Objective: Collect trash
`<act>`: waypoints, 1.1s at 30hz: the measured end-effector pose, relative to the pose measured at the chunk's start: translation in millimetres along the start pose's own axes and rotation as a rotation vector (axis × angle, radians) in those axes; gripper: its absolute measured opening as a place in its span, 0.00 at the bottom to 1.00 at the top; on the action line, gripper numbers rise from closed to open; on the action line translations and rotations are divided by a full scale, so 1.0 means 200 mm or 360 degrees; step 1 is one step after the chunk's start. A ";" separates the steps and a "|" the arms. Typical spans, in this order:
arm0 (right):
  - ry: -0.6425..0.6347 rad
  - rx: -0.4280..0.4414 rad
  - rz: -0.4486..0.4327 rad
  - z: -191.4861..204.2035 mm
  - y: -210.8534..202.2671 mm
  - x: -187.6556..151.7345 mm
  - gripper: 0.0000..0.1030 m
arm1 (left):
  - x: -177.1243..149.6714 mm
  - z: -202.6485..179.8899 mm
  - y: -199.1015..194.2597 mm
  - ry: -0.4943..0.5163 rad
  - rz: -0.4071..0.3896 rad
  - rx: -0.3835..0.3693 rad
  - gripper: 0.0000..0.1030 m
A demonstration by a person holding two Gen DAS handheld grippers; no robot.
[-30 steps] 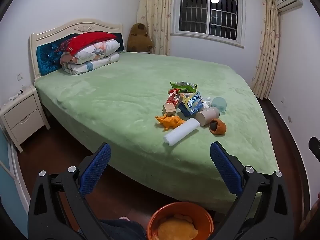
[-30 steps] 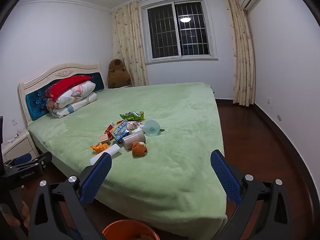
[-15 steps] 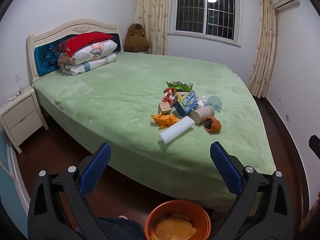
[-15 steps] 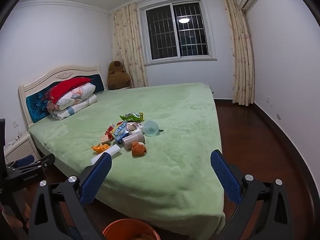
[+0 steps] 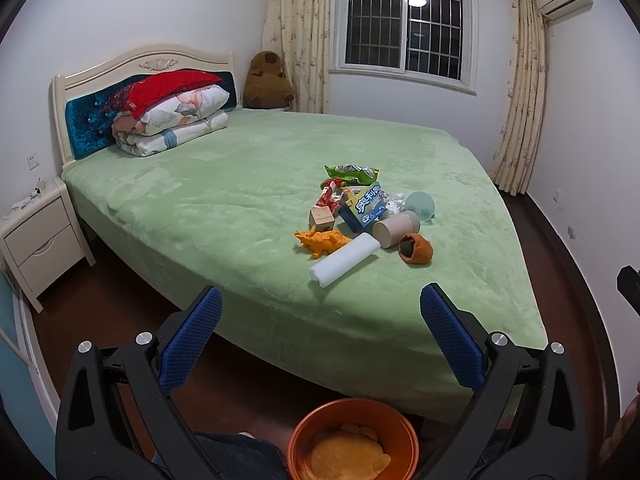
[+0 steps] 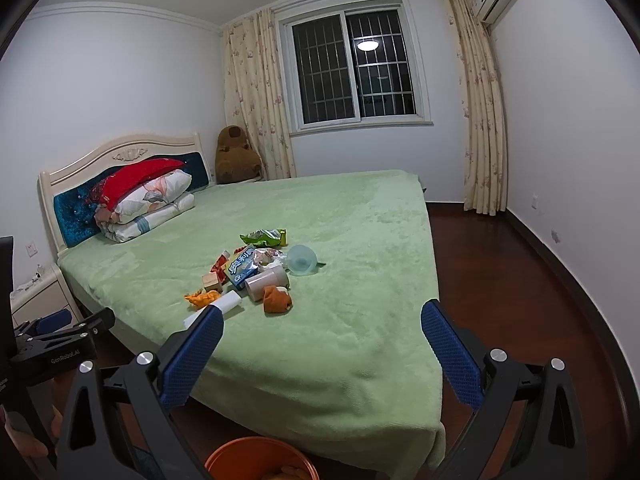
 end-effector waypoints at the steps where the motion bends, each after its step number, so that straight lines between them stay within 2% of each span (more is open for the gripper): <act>1: 0.0003 0.0002 0.0000 0.00 0.00 0.00 0.95 | 0.00 0.00 0.00 0.0001 -0.0001 -0.0001 0.95; 33: -0.0005 0.0018 -0.0009 0.05 -0.07 0.02 0.95 | -0.02 0.00 -0.04 -0.0001 -0.0005 -0.0016 0.95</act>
Point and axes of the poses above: each gripper's, at about its wrist camera, not at the fingertips, and y roughly the way its jaws point, z to its left, x to its top, the point moved 1 cm from there along y, roughly the way its jaws point, and after that the axes turned 5 degrees about x, right-handed, at the moved point
